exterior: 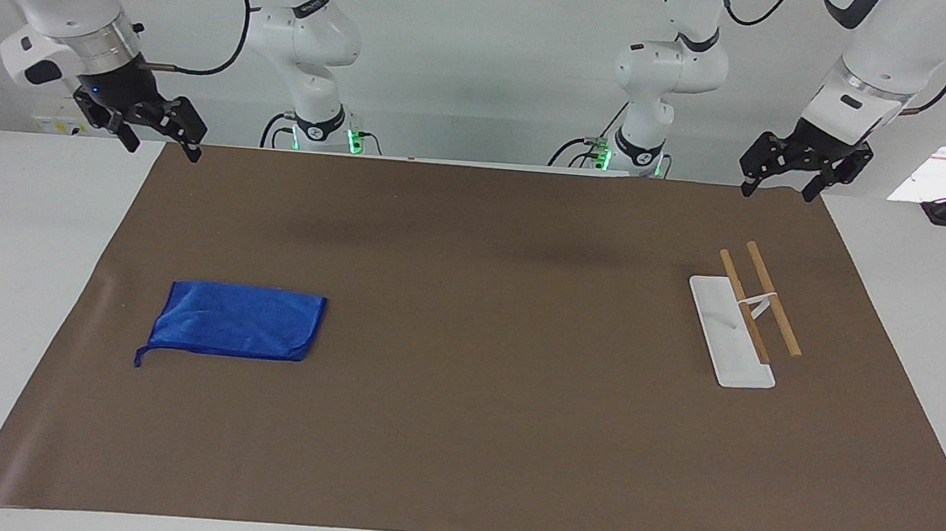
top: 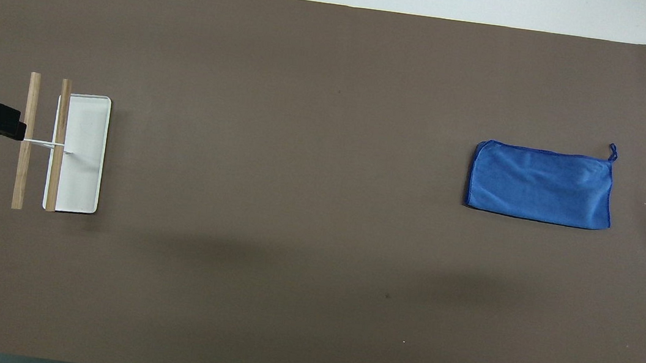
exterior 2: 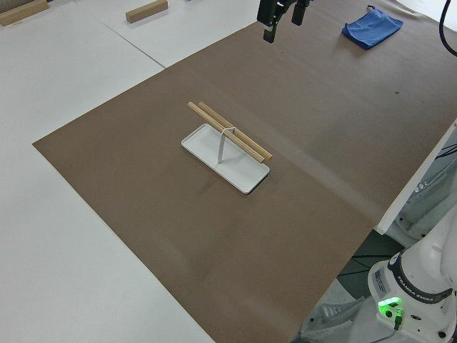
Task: Right arm passes towel to left arm to hang
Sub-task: 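Reach the right gripper down to the blue towel's near edge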
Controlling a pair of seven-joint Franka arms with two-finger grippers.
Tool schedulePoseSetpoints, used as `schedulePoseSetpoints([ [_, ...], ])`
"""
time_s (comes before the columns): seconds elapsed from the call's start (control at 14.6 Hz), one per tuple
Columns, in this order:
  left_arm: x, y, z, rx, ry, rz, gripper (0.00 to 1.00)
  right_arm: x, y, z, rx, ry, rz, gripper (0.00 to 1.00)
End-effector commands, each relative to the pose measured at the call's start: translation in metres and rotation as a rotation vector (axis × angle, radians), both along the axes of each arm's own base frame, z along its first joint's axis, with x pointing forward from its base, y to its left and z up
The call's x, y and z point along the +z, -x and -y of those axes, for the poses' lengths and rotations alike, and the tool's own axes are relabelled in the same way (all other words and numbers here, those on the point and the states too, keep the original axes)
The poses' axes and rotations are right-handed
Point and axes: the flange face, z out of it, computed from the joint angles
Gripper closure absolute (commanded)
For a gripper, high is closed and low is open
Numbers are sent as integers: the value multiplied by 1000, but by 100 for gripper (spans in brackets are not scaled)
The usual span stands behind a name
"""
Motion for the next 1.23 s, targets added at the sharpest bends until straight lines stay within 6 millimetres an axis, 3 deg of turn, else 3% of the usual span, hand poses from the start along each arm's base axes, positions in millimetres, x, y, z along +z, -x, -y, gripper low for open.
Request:
schedulePoseSetpoints([
  [0.0,-3,3,-3,-14,-3,-7,0,1,1,1,12,7,-1,0],
  [0.34,-4,3,-2,-16,-4,-12,0,-7,-2,4,15,5,-15,0],
  [0.55,-4,4,-3,-14,-4,-13,0,-22,-13,-12,51,13,61,0],
  [0.68,-4,3,-4,-13,-4,-12,0,-57,-23,-22,66,10,67,0],
  [0.89,-4,3,-4,-14,-4,-9,0,-111,-54,-44,108,8,41,0],
  [1.16,-3,2,-5,-12,-3,-3,0,-189,-73,-39,149,12,76,0],
])
